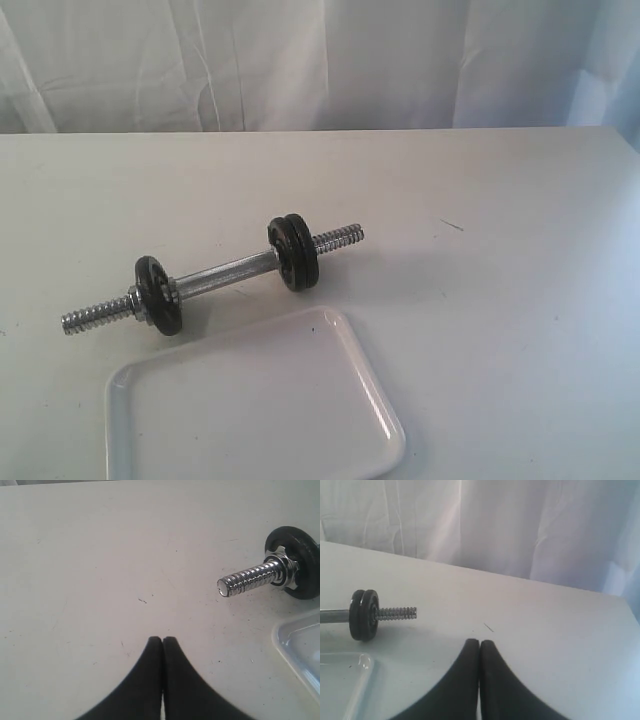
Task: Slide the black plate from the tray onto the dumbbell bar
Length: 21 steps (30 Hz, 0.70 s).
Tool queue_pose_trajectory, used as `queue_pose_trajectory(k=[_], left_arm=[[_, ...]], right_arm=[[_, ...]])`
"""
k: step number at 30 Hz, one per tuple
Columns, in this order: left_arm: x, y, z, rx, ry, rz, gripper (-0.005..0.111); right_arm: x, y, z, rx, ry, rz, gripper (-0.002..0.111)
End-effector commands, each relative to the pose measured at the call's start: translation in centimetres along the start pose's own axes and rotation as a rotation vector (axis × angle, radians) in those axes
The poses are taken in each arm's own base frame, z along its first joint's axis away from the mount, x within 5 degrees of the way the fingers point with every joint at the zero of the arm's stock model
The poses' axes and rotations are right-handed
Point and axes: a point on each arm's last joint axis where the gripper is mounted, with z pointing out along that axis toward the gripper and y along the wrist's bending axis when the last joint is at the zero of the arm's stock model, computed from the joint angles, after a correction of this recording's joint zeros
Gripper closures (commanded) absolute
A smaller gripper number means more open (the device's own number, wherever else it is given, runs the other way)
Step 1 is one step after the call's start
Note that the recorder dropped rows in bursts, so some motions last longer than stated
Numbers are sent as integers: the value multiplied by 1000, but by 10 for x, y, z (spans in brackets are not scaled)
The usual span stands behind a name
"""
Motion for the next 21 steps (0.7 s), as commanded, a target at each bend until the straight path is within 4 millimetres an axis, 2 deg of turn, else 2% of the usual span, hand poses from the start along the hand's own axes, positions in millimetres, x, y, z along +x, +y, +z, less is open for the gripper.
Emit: queue_pose_trajectory(k=[1,7,21], left_arm=[[1,0,0,3,-3,-18,107],[1,0,0,3,-3,-18,107],[1,0,0,3,-3,-17,107]], right_arm=[[17,0,-7,33,-37,22,108],[41,-6,-4,104,15,141,108],[81,-8,7,160,108,134,108]])
